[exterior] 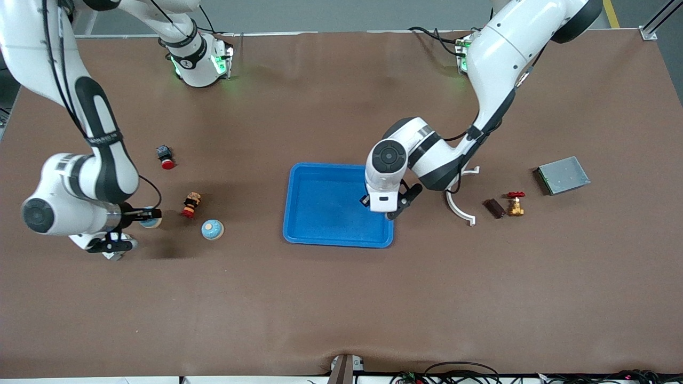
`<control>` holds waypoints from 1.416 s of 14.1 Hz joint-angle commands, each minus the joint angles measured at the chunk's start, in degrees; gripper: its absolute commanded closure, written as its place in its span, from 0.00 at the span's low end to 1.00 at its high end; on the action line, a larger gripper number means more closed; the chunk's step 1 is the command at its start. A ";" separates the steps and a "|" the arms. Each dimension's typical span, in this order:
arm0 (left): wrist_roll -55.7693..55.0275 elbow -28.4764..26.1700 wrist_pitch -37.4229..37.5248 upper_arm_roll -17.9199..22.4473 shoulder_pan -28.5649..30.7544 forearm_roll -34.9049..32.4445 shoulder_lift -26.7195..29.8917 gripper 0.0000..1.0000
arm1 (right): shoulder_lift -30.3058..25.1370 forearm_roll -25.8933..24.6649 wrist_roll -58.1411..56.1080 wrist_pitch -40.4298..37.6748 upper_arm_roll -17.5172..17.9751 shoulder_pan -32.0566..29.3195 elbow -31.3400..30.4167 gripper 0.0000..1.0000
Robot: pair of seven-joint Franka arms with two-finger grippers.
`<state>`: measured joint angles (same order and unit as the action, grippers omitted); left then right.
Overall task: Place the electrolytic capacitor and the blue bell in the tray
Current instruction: 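Place the capacitor in the tray while the right gripper carries the bell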
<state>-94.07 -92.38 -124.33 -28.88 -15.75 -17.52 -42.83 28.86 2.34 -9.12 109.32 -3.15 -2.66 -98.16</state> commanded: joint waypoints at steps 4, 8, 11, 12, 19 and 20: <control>-1.21 1.50 -0.65 1.90 -2.26 -1.64 -2.78 0.41 | -3.80 0.47 15.16 -7.80 0.16 8.01 3.68 0.88; -1.47 1.59 -0.21 2.69 -2.18 -3.48 -2.08 0.00 | -4.16 4.94 23.87 -6.84 0.16 12.93 3.77 0.88; -1.47 1.94 -0.04 2.78 -1.21 -3.66 0.63 0.00 | -3.81 5.83 31.42 -4.56 0.16 17.41 3.77 0.87; -1.21 2.20 0.49 2.78 0.09 -3.75 2.30 0.00 | -3.63 5.83 34.58 -3.34 0.16 19.34 3.77 0.87; 17.30 0.11 16.48 2.34 16.33 -3.49 12.85 0.00 | -0.91 7.48 48.57 4.66 0.16 29.81 3.77 0.88; 19.69 -1.65 16.58 2.17 20.02 -2.96 13.30 0.00 | -0.21 9.33 48.93 5.46 0.16 30.60 3.77 0.88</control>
<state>-79.04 -89.53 -107.80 -25.82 -1.77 -20.37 -31.47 27.64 8.88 38.30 113.26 -2.46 26.90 -94.38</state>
